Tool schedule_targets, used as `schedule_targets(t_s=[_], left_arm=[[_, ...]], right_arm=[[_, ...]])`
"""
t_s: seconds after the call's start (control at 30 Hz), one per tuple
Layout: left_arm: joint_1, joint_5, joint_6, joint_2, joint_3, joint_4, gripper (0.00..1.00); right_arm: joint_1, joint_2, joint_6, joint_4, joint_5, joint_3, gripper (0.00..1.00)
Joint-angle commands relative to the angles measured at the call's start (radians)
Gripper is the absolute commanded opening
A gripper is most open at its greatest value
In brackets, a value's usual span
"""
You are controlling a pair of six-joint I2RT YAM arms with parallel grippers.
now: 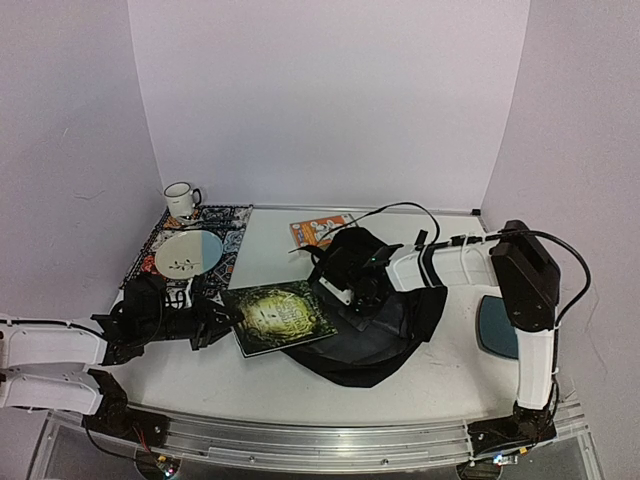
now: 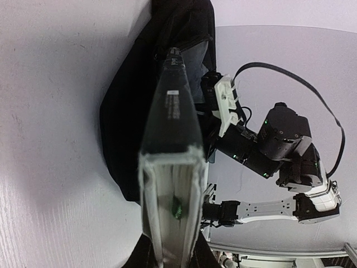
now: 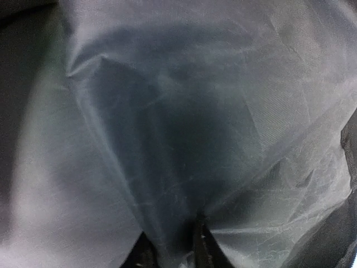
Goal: Pack the student bag
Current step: Open the largest pocket of the student bag, then place the book in the largest pocket of the bag.
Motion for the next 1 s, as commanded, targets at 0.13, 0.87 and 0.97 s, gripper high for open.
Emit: schedule_targets(t_s=[0.13, 0.87, 0.97], left_arm=[[0.003, 0.088, -0.034, 0.000, 0.040, 0.100, 0.00], [-0.101, 0.002, -0.054, 0.126, 0.190, 0.102, 0.00], [-0.116, -0.069, -0.061, 0.125, 0.196, 0.111, 0.00]], right_arm=[[0.001, -0.115, 0.116, -0.028, 0.006, 0.043, 0.00], [0.021, -0.271, 0.390, 0.113, -0.069, -0.025, 0.00], [0.027, -0.291, 0.418, 0.141, -0.075, -0.047, 0.00]])
